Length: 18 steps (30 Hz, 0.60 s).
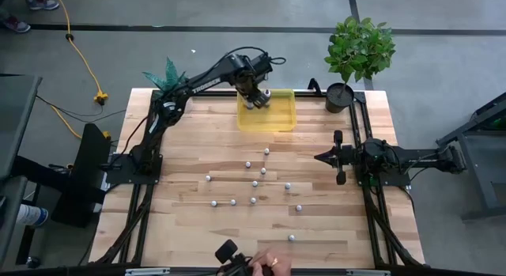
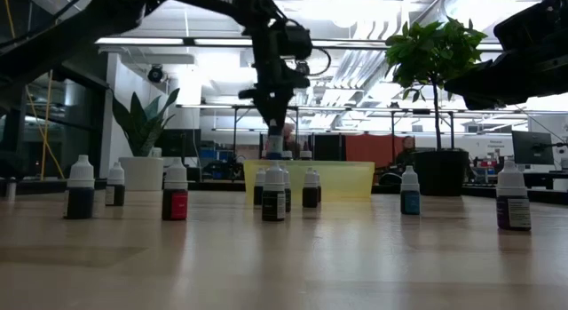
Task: Pick & Place food coloring
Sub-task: Put the large blue food coloring bottle into the yellow bin
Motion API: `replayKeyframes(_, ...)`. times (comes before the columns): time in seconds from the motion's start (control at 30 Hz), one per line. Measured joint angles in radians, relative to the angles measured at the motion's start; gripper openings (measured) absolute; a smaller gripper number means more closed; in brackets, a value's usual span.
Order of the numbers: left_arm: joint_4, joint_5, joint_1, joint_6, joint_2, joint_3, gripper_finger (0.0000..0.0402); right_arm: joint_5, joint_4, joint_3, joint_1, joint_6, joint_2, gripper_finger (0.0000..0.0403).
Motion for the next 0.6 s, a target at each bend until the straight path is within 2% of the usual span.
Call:
replayKeyframes(0.23, -0.036, -0.008, -0.001, 0.001, -0.089, -0.001, 0.0106, 0.000, 0.000, 0.000, 0.000, 0.000, 0.000, 0.0000)
replayKeyframes(0.3, -0.027, -0.008, -0.002, 0.001, -0.127, -0.035, 0.0106, 0.000, 0.000, 0.000, 0.000, 0.000, 0.000, 0.0000)
replayKeyframes(0.5, 0.190, -0.006, -0.014, 0.008, -0.284, -0.273, 0.0106, 0.000, 0.000, 0.000, 0.000, 0.000, 0.000, 0.0000)
replayKeyframes(0.6, 0.288, 0.035, -0.014, 0.001, -0.338, -0.399, 0.0106, 0.000, 0.000, 0.000, 0.000, 0.000, 0.000, 0.0000)
